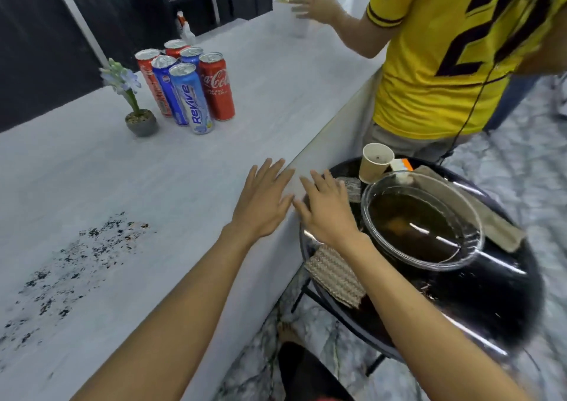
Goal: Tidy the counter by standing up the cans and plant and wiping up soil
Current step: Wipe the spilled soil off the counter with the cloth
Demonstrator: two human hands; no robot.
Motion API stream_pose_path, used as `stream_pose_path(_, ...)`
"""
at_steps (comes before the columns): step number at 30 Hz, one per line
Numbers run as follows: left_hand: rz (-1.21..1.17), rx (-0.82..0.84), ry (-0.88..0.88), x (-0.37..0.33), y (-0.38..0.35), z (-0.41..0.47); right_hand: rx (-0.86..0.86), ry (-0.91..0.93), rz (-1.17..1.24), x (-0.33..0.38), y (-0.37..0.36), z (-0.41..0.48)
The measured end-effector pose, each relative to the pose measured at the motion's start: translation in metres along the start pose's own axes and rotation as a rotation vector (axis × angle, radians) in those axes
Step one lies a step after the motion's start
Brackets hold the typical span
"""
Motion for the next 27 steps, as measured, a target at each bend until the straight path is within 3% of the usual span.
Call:
stream_pose_path(4,-0.041,0.048,-0.149,-0.050,-0.033,-0.006,-0.039,-0.079,0.037,-0.035,-0.009,-0.046)
stream_pose_path(8,-0.082,0.202,-0.223,-0.075,-0.084,-0.022,0.007,-0.164,0.092,-0.064,-0.040,-0.096)
stream_pose_path(18,0.054,0.524,-0.307,-0.055,-0.191,-0.044,0.239,-0.400,0.113,-0.102,-0.132,-0.156)
stream_pose_path(23,0.062,0.547,-0.323,-0.050,-0.215,-0.045,0.136,-0.410,0.022,-0.106,-0.140,-0.159)
stream_pose_path(27,-0.063,0.439,-0.271,-0.053,-0.210,-0.041,-0.016,-0.412,0.013,-0.104,-0.135,-0.156)
Point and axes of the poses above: each hand's wrist, its own z-axis towards the middle knuckle, its own y-axis out of the back of the hand, x = y × z, the point moved 8 cm from there along z, towards the middle knuckle, and after that the axes turned 11 degrees about y, right-handed, at the moved point
